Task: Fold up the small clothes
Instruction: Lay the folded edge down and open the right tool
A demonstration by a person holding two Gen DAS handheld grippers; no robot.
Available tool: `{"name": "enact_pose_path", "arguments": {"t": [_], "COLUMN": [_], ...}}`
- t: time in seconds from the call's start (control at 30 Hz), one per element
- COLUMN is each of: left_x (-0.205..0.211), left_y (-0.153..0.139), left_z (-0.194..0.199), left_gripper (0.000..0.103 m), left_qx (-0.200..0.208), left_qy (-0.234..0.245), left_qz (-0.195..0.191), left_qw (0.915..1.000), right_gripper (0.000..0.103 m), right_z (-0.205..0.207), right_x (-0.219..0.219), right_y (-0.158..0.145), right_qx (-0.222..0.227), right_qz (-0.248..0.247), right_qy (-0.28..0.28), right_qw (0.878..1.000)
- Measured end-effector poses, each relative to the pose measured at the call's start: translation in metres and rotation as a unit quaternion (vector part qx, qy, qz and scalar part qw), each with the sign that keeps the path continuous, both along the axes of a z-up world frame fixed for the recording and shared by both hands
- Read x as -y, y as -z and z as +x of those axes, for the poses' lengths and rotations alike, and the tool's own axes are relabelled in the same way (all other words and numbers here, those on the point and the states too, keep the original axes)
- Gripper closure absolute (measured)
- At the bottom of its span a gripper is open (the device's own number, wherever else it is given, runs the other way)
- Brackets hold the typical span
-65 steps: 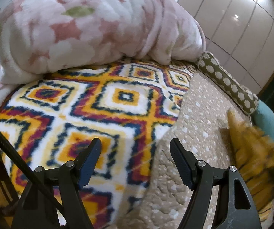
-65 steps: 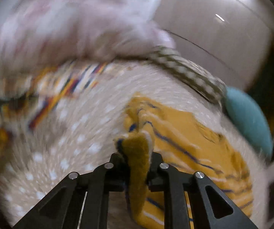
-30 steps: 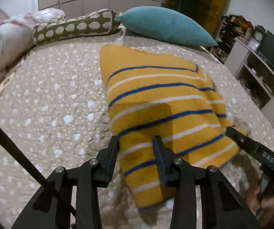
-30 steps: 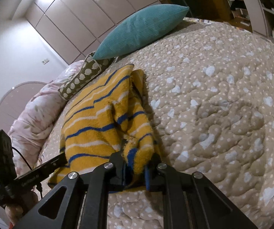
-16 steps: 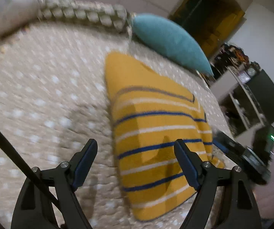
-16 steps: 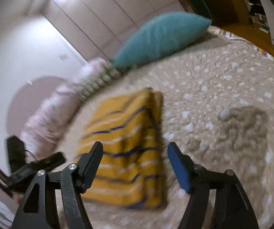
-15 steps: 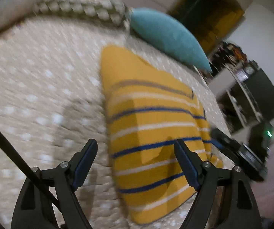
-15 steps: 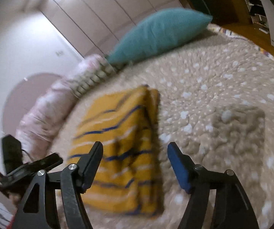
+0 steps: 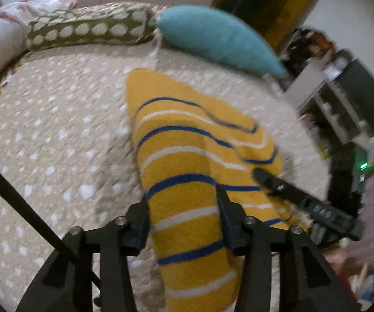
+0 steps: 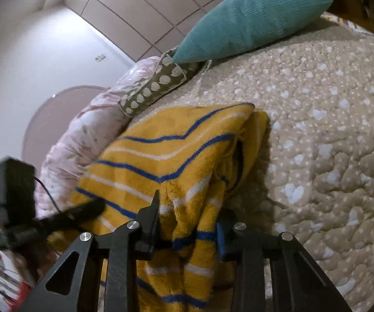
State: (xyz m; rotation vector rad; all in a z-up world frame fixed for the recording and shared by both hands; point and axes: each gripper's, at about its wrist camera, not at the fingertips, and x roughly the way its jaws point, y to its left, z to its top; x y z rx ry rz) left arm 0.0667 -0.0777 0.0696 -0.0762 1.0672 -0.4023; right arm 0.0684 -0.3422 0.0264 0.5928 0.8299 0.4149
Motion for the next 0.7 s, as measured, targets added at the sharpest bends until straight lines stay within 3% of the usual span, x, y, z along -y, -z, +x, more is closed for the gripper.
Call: {"name": "enact_pose_path", "arguments": {"t": [0.07, 0.13, 0.27, 0.37, 0.43, 0.53, 0.63, 0.7], "left_x": [0.002, -0.007, -0.030, -0.042, -0.043, -0.042, -0.042, -0.045], "left_y": [0.017, 0.025, 0.033, 0.035, 0.036, 0.030, 0.028, 0.027], "left_z": [-0.004, -0.016, -0.038, -0.058, -0.071, -0.094, -0.110, -0.125], "left_gripper": [0.044, 0.032, 0.029, 0.029, 0.029, 0.029, 0.029, 0.029], "left_qx": [-0.010, 0.003, -0.012, 0.002, 0.012, 0.039, 0.053, 0.060], "left_qy": [-0.011, -0.025, -0.042, -0.057, -0.064, -0.073, -0.078, -0.081], "left_qz": [0.033, 0.016, -0.023, -0.022, -0.018, 0.005, 0.020, 0.022], "left_qw": [0.9993, 0.9996, 0.9988, 0.9981, 0.9977, 0.9965, 0.9953, 0.9947], "right_gripper": [0.052, 0.040, 0.039, 0.039, 0.044, 0.061, 0.070, 0.070], "right_z": [-0.002, -0.008, -0.025, -0.043, -0.057, -0.073, -0.077, -0.078], "right_x": [0.000, 0.005, 0.016, 0.018, 0.013, -0.005, -0.030, -0.042], "right_y": [0.008, 0.013, 0.002, -0.023, -0.040, -0.057, -0.051, -0.036], "right_qx": [-0.014, -0.017, -0.009, 0.022, 0.053, 0.084, 0.085, 0.068], "right_qz": [-0.015, -0.023, -0.035, -0.074, -0.095, -0.106, -0.117, -0.137], "right_qy": [0.015, 0.024, 0.034, 0.059, 0.065, 0.048, 0.015, 0.005], "right_qw": [1.000, 0.999, 0.999, 0.995, 0.992, 0.990, 0.989, 0.988]}}
